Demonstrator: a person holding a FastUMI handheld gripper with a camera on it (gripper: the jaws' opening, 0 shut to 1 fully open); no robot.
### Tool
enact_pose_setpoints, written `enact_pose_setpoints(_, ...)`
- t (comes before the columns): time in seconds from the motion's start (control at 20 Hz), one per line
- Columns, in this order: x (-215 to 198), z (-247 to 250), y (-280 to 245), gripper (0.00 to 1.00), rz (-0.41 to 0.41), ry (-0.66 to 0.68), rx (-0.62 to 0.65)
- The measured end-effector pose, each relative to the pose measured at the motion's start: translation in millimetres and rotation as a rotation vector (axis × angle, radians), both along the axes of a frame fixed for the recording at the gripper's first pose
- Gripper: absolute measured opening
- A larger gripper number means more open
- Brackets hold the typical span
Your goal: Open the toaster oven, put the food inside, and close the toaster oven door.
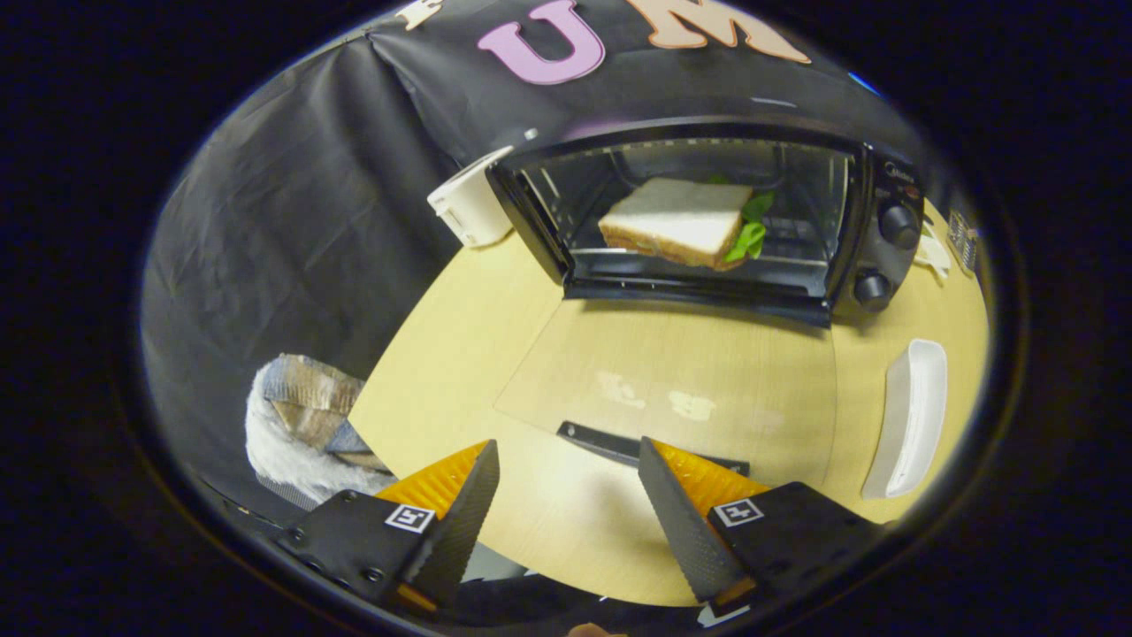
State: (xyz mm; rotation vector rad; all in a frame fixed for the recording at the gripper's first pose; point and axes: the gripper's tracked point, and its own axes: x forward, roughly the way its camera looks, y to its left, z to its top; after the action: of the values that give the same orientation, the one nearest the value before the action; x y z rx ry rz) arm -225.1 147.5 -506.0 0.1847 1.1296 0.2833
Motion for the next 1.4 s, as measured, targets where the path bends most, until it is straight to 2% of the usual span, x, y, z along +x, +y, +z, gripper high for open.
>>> enact_pose_setpoints(0.25, -31.6, -28.4, -36.0, 0.99, 0.073, 0.14, -0.145)
enact_pose_setpoints(0.4, -36.5, -40.2, -59.6, 0.99, 0.077, 0.156, -0.233)
enact_pose_setpoints(0.5, -28.5, -41.8, -71.0, 0.98, 0.06, 0.128, -0.271)
enact_pose_setpoints(0.8, -16.0, -32.7, -74.4, 0.98, 0.003, 0.037, -0.266)
enact_pose_setpoints(1.05, -0.5, -4.2, -73.1, 0.98, -0.04, -0.06, -0.245)
enact_pose_setpoints(1.4, 45.4, 35.8, -69.7, 1.0, -0.099, -0.202, -0.201)
